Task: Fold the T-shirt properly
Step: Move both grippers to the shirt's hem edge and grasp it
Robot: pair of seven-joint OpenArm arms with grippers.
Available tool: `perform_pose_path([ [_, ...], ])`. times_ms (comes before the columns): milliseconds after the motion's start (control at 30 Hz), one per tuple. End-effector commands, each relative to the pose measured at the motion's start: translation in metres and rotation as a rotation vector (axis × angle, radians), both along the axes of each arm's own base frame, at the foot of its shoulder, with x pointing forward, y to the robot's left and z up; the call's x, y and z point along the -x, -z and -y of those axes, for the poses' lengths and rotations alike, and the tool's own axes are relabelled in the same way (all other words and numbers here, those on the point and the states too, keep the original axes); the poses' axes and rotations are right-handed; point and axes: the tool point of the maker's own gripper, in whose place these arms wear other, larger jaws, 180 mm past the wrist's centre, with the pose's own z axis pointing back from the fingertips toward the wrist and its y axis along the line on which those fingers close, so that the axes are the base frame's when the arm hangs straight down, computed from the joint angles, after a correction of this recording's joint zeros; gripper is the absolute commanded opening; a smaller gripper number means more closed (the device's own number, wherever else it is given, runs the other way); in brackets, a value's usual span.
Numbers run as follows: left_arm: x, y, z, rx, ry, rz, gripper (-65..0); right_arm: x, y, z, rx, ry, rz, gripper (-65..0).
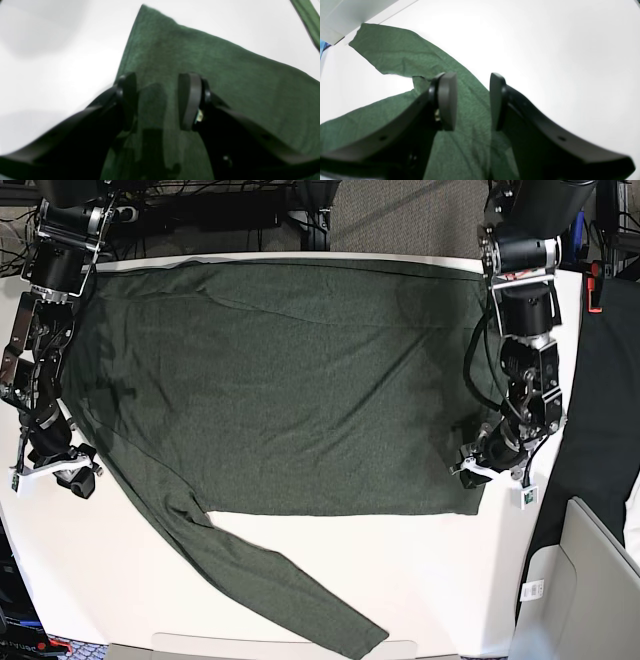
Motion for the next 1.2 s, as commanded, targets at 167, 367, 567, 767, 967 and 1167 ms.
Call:
perform_pose_path([
  [167,-0.04,-0.033,-0.014,0.007,-0.058,0.119,-38.4,-0.008,-0.026,0.007,0.02,0.002,0.072,-42.3],
  [367,-0.046,-0.034,-0.019,0.008,-0.087,0.15,-38.5,-0.006,-0.025,0.009,0.019,0.007,0.07,-42.3],
  [567,-0.04,-0.014,-0.028,-0.052,-0.101,0.132,-38.5,-0.006,-0.026,0.008,0.018,0.006,0.072,-42.3],
  [767,-0.034,-0.002,-0.032,-0.091,-0.102,0.114,-38.5,-0.007,-0.033,0.005,0.027,-0.004,0.088,-42.3],
  [967,-0.031,0.004,-0.033,-0.108,-0.107,0.087,-38.4,-0.006,-0.033,0.005,0.026,-0.002,0.088,-42.3],
  [1167,-0.025,0.013,-0.026,-0.086,-0.089,0.036,-38.4,-0.007,-0.031,0.003,0.016,-0.001,0.089,-42.3],
])
